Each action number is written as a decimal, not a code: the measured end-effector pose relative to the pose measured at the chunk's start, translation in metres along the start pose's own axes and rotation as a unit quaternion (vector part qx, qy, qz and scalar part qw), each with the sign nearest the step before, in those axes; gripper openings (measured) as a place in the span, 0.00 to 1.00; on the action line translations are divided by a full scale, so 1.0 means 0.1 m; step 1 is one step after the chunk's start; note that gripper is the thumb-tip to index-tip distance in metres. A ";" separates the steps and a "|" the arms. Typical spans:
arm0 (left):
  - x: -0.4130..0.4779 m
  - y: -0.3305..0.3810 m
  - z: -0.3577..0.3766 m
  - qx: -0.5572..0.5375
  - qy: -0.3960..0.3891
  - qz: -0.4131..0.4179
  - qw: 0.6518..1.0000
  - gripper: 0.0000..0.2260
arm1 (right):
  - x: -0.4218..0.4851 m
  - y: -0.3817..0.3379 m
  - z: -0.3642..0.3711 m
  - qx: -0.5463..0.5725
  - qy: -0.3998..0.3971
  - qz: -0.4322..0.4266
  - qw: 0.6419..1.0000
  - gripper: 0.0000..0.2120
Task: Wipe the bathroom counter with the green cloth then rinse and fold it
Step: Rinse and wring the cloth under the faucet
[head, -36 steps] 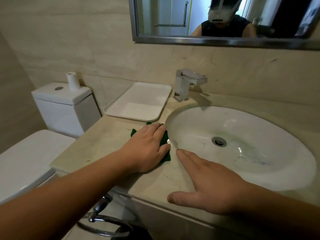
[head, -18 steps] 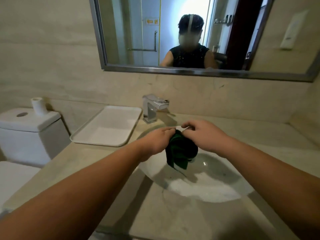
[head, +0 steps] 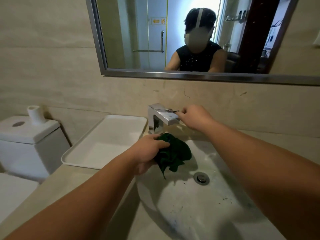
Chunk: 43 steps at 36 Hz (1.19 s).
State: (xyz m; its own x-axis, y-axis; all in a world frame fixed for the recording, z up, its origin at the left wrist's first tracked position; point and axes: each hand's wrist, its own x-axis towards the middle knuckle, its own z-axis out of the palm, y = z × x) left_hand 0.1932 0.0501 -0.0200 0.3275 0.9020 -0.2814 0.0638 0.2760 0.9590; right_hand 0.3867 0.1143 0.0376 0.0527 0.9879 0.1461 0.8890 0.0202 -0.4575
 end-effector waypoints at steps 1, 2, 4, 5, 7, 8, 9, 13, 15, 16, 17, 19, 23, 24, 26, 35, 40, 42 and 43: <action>0.01 0.00 -0.02 -0.001 -0.008 0.003 1.000 0.15 | 0.03 0.01 0.02 -0.009 0.002 0.000 1.000 0.22; 0.01 0.01 -0.02 0.002 -0.014 0.008 1.000 0.16 | 0.06 0.01 0.05 -0.018 0.004 -0.001 1.000 0.23; 0.03 0.02 -0.03 -0.003 -0.019 0.012 1.000 0.15 | 0.11 0.02 0.09 -0.038 0.008 -0.006 0.999 0.23; 0.05 0.02 -0.03 -0.013 -0.019 0.010 1.000 0.14 | 0.14 0.03 0.10 -0.048 0.009 -0.008 0.999 0.22; 0.09 0.01 -0.04 -0.027 -0.016 0.008 0.999 0.14 | 0.20 0.06 0.11 -0.062 0.011 -0.006 0.998 0.20; 0.12 0.00 -0.04 -0.029 -0.011 0.007 0.999 0.14 | 0.23 0.09 0.11 -0.061 0.012 0.001 0.998 0.21; 0.15 0.00 -0.04 -0.029 -0.007 0.006 1.000 0.14 | 0.25 0.12 0.10 -0.061 0.015 0.013 0.998 0.22; 0.26 0.00 -0.01 -0.020 0.008 0.009 1.000 0.14 | 0.26 0.20 0.09 -0.060 0.011 0.062 0.996 0.26; 0.31 0.03 0.01 -0.019 0.011 0.017 1.000 0.15 | 0.23 0.21 0.07 -0.054 -0.018 0.069 0.996 0.26; 0.32 0.05 0.01 -0.020 0.013 0.019 1.000 0.16 | 0.20 0.23 0.05 -0.047 -0.040 0.071 0.996 0.26; 0.34 0.06 0.02 -0.026 0.013 0.020 0.999 0.16 | 0.15 0.26 0.03 -0.035 -0.067 0.076 0.994 0.26; 0.38 0.08 0.02 -0.048 0.002 0.023 0.999 0.18 | 0.02 0.36 0.02 0.054 -0.132 0.114 0.983 0.27; 0.41 0.05 0.03 -0.065 -0.017 0.033 0.997 0.20 | -0.23 0.54 0.09 0.252 -0.215 0.150 0.931 0.24; 0.40 0.04 0.04 -0.063 -0.020 0.033 0.997 0.20 | -0.26 0.57 0.12 0.279 -0.205 0.140 0.928 0.20; 0.37 0.04 0.04 -0.059 -0.026 0.029 0.997 0.20 | -0.28 0.62 0.15 0.299 -0.167 0.123 0.931 0.13; 0.26 -0.04 -0.08 0.026 0.023 0.006 0.999 0.14 | -0.37 0.45 0.06 0.342 -0.067 0.091 0.933 0.12; 0.28 -0.03 -0.07 0.122 0.017 -0.001 0.992 0.16 | -0.39 0.31 0.00 0.378 -0.039 0.062 0.923 0.08; 0.30 0.00 -0.05 0.148 0.017 0.011 0.989 0.18 | -0.39 0.28 0.00 0.378 -0.043 0.055 0.923 0.09; 0.31 0.02 -0.03 0.161 0.016 0.018 0.987 0.19 | -0.39 0.28 0.01 0.372 -0.047 0.054 0.926 0.08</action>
State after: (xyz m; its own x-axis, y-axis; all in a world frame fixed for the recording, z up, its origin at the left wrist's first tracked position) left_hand 0.2005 0.0796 -0.0273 0.3051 0.9210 -0.2423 0.3502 0.1281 0.9279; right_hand 0.4087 0.0768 0.0185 0.0523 0.9986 0.0022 0.3203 -0.0147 -0.9472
